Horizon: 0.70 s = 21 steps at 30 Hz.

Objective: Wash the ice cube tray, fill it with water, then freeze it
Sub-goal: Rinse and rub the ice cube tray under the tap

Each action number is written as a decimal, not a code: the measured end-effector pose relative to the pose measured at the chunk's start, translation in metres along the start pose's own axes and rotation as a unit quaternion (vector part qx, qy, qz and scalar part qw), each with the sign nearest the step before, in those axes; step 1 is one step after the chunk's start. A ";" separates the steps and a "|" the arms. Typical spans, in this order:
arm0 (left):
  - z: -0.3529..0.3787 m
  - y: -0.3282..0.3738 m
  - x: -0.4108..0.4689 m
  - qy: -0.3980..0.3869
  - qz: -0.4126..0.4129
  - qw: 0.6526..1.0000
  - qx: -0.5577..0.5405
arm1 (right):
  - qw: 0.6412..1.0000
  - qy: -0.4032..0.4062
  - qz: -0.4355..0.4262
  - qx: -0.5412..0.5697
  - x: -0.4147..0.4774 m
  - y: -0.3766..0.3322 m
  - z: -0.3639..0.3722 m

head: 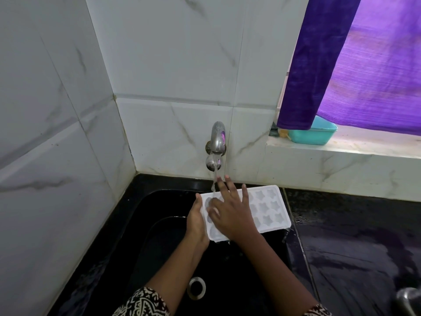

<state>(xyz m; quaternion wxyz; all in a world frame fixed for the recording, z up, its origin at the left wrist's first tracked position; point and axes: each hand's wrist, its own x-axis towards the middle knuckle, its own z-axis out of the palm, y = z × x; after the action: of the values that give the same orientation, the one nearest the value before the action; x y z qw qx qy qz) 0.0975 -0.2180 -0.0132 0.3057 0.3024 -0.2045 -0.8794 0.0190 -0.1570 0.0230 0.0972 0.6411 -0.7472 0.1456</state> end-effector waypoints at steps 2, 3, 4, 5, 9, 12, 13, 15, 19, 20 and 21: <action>-0.001 0.001 -0.001 0.015 0.004 1.000 0.003 | 1.000 -0.010 -0.018 -0.010 -0.002 -0.008 0.004; -0.002 0.003 -0.001 0.017 0.005 1.000 0.000 | 0.999 -0.031 -0.022 -0.002 -0.003 -0.010 0.007; -0.002 0.004 -0.002 0.014 0.004 1.000 -0.009 | 0.998 -0.052 -0.023 0.009 -0.004 -0.010 0.008; -0.003 0.005 -0.002 0.011 0.003 1.000 -0.017 | 0.998 -0.059 -0.024 0.019 -0.004 -0.008 0.008; -0.004 0.000 -0.004 0.002 0.003 1.000 -0.028 | 0.999 -0.013 -0.023 0.018 -0.001 -0.006 -0.003; 0.000 0.000 -0.004 -0.009 -0.002 1.000 -0.027 | 0.998 -0.052 -0.010 -0.031 0.003 -0.005 -0.005; 0.001 0.001 -0.004 -0.008 -0.001 1.000 -0.024 | 0.997 -0.060 -0.008 -0.036 0.003 -0.004 -0.005; 0.002 0.001 -0.004 -0.012 0.001 1.000 -0.024 | 0.998 -0.039 -0.006 -0.049 0.002 -0.005 -0.007; 0.001 -0.003 -0.006 -0.008 -0.012 1.000 -0.013 | 0.998 0.025 0.004 -0.053 0.001 -0.008 -0.014; 0.000 -0.004 -0.006 -0.007 -0.015 1.000 -0.011 | 0.998 0.029 0.009 -0.050 0.001 -0.008 -0.014; -0.001 -0.004 -0.005 -0.004 -0.014 1.000 -0.009 | 0.999 0.022 0.016 -0.044 0.001 -0.008 -0.012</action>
<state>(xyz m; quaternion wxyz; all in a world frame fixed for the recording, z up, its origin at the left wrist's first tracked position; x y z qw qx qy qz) 0.1000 -0.2119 -0.0143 0.2948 0.2992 -0.1935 -0.8866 0.0258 -0.1546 0.0355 0.1398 0.6205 -0.7609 0.1284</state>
